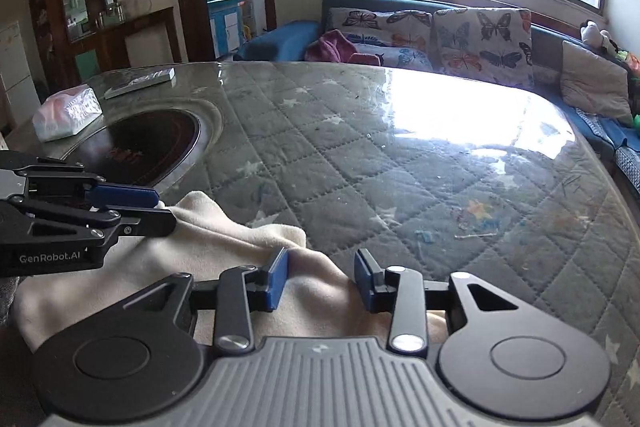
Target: Fold clothes
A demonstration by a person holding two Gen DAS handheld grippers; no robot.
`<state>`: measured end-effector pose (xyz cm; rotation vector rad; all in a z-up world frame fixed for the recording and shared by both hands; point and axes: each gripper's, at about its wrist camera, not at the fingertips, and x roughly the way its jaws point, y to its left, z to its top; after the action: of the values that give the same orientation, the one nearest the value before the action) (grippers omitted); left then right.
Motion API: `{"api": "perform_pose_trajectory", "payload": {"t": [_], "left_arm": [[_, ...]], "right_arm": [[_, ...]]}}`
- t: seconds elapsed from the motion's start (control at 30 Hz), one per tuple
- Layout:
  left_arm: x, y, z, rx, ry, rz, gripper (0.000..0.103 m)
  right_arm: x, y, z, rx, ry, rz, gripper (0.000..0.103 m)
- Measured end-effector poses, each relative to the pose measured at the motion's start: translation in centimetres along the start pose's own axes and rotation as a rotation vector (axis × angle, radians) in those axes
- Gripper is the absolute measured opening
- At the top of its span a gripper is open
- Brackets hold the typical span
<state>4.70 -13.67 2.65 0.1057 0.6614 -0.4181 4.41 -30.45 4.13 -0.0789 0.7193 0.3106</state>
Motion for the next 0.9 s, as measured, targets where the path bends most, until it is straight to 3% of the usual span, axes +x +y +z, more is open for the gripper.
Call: {"api": "perform_pose_trajectory", "payload": {"t": [0.1, 0.33, 0.37, 0.47, 0.57, 0.9], "left_arm": [[-0.7, 0.2, 0.0, -0.019, -0.006, 0.005, 0.047], [-3.3, 0.2, -0.9, -0.042, -0.033, 0.008, 0.063], [-3.7, 0.2, -1.0, -0.048, -0.035, 0.012, 0.065], [-4.7, 0.3, -1.4, -0.063, -0.045, 0.02, 0.071], [-5.5, 0.2, -1.8, -0.074, -0.056, 0.025, 0.081], [-7.9, -0.3, -3.5, -0.106, -0.085, 0.044, 0.102]], "right_arm": [[-1.1, 0.3, -0.1, -0.012, -0.027, -0.001, 0.051], [-4.1, 1.6, -1.5, -0.01, -0.087, 0.006, 0.077], [-4.5, 1.9, -1.8, -0.011, -0.092, 0.003, 0.084], [-5.5, 2.5, -2.7, -0.017, -0.1, -0.001, 0.089], [-6.3, 2.9, -3.5, -0.012, -0.102, -0.001, 0.1], [-8.5, 3.8, -5.2, 0.027, -0.122, 0.028, 0.103]]}}
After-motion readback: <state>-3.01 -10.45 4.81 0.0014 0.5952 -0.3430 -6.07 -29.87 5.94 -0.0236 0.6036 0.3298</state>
